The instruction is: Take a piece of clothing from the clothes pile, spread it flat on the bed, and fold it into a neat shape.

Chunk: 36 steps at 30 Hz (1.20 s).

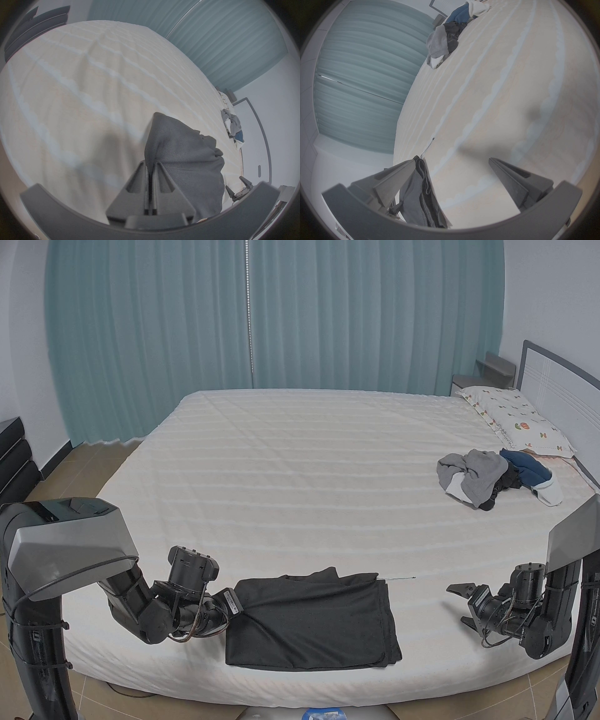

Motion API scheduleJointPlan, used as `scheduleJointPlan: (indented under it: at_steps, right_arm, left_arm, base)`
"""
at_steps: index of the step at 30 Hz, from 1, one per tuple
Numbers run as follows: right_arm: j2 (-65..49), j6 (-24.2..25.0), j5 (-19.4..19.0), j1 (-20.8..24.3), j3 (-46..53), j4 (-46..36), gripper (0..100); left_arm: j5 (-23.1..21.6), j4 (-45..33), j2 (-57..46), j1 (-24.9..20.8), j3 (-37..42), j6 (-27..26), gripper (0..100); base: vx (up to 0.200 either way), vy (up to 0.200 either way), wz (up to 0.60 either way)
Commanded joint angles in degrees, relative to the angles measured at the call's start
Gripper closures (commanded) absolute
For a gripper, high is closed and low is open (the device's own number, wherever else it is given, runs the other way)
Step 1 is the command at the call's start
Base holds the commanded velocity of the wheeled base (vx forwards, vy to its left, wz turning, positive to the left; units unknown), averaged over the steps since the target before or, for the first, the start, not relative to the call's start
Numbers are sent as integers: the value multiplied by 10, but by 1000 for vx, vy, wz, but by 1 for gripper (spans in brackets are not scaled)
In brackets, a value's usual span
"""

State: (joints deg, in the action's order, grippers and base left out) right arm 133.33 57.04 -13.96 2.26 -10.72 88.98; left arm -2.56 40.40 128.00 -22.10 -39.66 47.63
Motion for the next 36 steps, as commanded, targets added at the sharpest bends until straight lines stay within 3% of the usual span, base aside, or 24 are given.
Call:
scheduleJointPlan:
  at_steps: [1, 25, 26, 36]
  right_arm:
    - [1, 0, 0, 0, 0, 8, 0]
    - [3, -1, 0, 2, 0, 8, 0]
    - [3, -1, 0, 2, 0, 8, 0]
    - [4, -2, 0, 3, -1, 8, 0]
  left_arm:
    - [8, -16, -1, -8, -3, 0, 100]
    - [12, -32, 0, -29, 2, 4, 100]
    - [12, -32, 0, -29, 2, 4, 0]
    - [26, -33, -10, -7, -31, 8, 0]
  base:
    - [0, 200, 0]
    - [0, 17, 0]
    - [0, 0, 0]
    - [0, 0, 0]
